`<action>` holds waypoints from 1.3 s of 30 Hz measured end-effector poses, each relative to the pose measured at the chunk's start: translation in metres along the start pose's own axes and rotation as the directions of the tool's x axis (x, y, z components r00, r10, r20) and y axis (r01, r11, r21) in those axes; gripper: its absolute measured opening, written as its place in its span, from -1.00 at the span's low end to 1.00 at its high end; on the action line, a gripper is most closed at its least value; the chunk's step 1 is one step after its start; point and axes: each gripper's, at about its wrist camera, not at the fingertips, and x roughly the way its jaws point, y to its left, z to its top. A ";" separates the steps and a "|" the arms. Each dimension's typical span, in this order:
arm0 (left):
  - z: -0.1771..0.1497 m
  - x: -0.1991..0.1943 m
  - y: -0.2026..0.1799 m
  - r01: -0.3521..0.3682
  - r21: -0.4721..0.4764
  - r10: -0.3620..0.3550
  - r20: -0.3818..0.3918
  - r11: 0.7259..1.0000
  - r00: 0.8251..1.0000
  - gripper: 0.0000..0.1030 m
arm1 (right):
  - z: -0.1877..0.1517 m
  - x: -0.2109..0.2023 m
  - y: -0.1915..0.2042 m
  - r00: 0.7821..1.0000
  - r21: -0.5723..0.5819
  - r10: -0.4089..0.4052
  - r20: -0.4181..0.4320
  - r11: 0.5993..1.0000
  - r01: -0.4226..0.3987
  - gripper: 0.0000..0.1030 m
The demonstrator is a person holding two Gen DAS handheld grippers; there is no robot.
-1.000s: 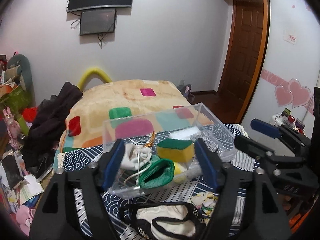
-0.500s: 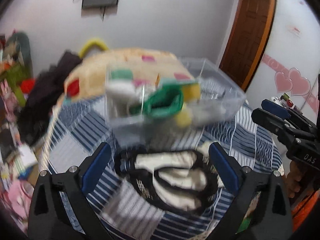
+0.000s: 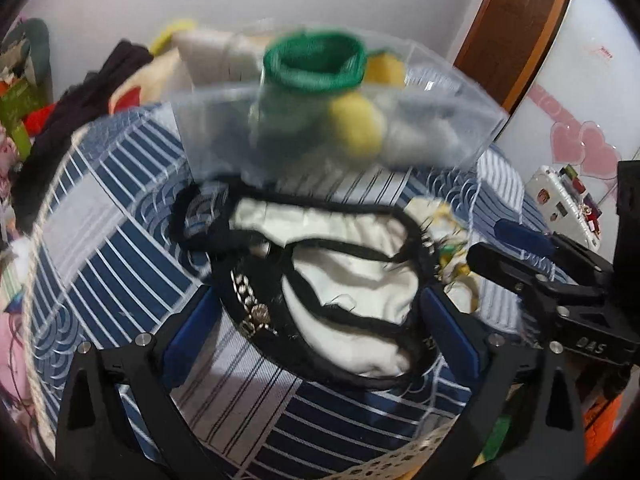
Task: Organize soft objects
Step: 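Grasp the black strappy garment with the left tool while the right tool grasps the floral scrunchie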
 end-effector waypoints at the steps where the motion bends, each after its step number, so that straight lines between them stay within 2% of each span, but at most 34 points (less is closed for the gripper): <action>1: -0.002 0.002 0.001 -0.003 0.000 0.003 0.005 1.000 1.000 0.97 | -0.001 0.001 0.000 1.000 0.002 0.004 -0.007 1.000 -0.004 0.35; 3: -0.005 -0.002 0.002 -0.021 0.008 0.021 0.040 1.000 0.999 0.87 | -0.002 0.002 0.002 1.000 0.003 0.016 -0.019 1.000 -0.016 0.35; 4: -0.006 -0.003 0.003 -0.027 0.009 0.027 0.047 1.000 0.999 0.55 | -0.002 0.003 0.002 1.000 0.002 0.021 -0.023 1.000 -0.021 0.35; 5: -0.008 -0.004 0.004 -0.028 0.015 0.027 0.049 0.999 0.998 0.37 | -0.002 0.004 0.004 0.999 -0.003 0.025 -0.026 1.000 -0.025 0.35; 6: -0.009 -0.005 0.006 -0.025 0.014 0.024 0.053 1.000 0.998 0.32 | -0.002 0.004 0.006 0.999 -0.008 0.028 -0.029 1.000 -0.028 0.35; 8: -0.010 -0.007 0.008 -0.026 0.009 0.025 0.067 1.000 0.997 -0.10 | -0.002 0.006 0.010 0.999 -0.021 0.035 -0.034 0.999 -0.036 0.35; 9: -0.011 -0.008 0.007 -0.034 0.017 0.032 0.068 0.999 0.997 -0.17 | -0.002 0.008 0.013 0.998 -0.027 0.042 -0.039 0.999 -0.043 0.35; 10: -0.010 -0.009 0.007 -0.037 0.022 0.036 0.074 0.999 0.997 -0.35 | -0.002 0.010 0.016 0.998 -0.035 0.045 -0.044 0.998 -0.046 0.35; 14: -0.010 -0.017 0.014 -0.023 0.017 0.021 0.093 1.000 0.995 -0.58 | -0.004 0.016 0.029 0.999 -0.090 0.021 -0.050 0.996 -0.026 0.37; 15: -0.010 -0.021 0.015 -0.032 0.017 0.030 0.102 0.999 0.994 -0.60 | -0.005 0.017 0.031 0.999 -0.101 0.012 -0.047 0.995 -0.017 0.35; 16: -0.011 -0.025 0.016 -0.043 0.016 0.041 0.115 0.999 0.993 -0.63 | -0.004 0.018 0.032 0.999 -0.108 0.007 -0.048 0.994 -0.012 0.17; 17: -0.010 -0.028 0.017 -0.047 0.013 0.045 0.125 0.999 0.991 -0.64 | -0.005 0.019 0.033 0.999 -0.119 -0.006 -0.042 0.993 0.001 -0.10; 18: -0.010 -0.032 0.018 -0.051 0.009 0.049 0.136 0.999 0.989 -0.65 | -0.005 0.019 0.035 0.999 -0.128 -0.013 -0.037 0.992 0.008 -0.23; 20: -0.010 -0.039 0.019 -0.067 0.011 0.065 0.155 0.998 0.986 -0.65 | -0.004 0.018 0.035 0.999 -0.140 0.002 -0.038 0.990 -0.007 -0.68; 21: -0.010 -0.043 0.020 -0.074 0.013 0.071 0.166 0.997 0.984 -0.65 | -0.004 0.017 0.033 0.999 -0.138 0.023 -0.042 0.990 -0.028 -0.74; 23: -0.012 -0.052 0.019 -0.078 0.014 0.074 0.186 0.997 0.980 -0.66 | -0.002 0.015 0.033 0.998 -0.128 0.047 -0.042 0.990 -0.052 -0.76; 27: -0.011 -0.068 0.014 -0.079 0.019 0.073 0.227 0.997 0.971 -0.68 | -0.002 0.009 0.029 0.999 -0.117 0.042 -0.015 0.992 -0.044 -0.77; 31: -0.009 -0.080 0.013 -0.075 0.014 0.069 0.252 0.997 0.965 -0.69 | 0.003 -0.007 0.024 0.998 -0.104 0.046 0.039 0.994 -0.042 -0.77; 39: 0.005 -0.109 0.007 -0.061 0.036 0.046 0.321 0.998 0.946 -0.69 | 0.012 -0.036 0.019 0.990 -0.101 0.002 0.143 0.995 0.012 -0.77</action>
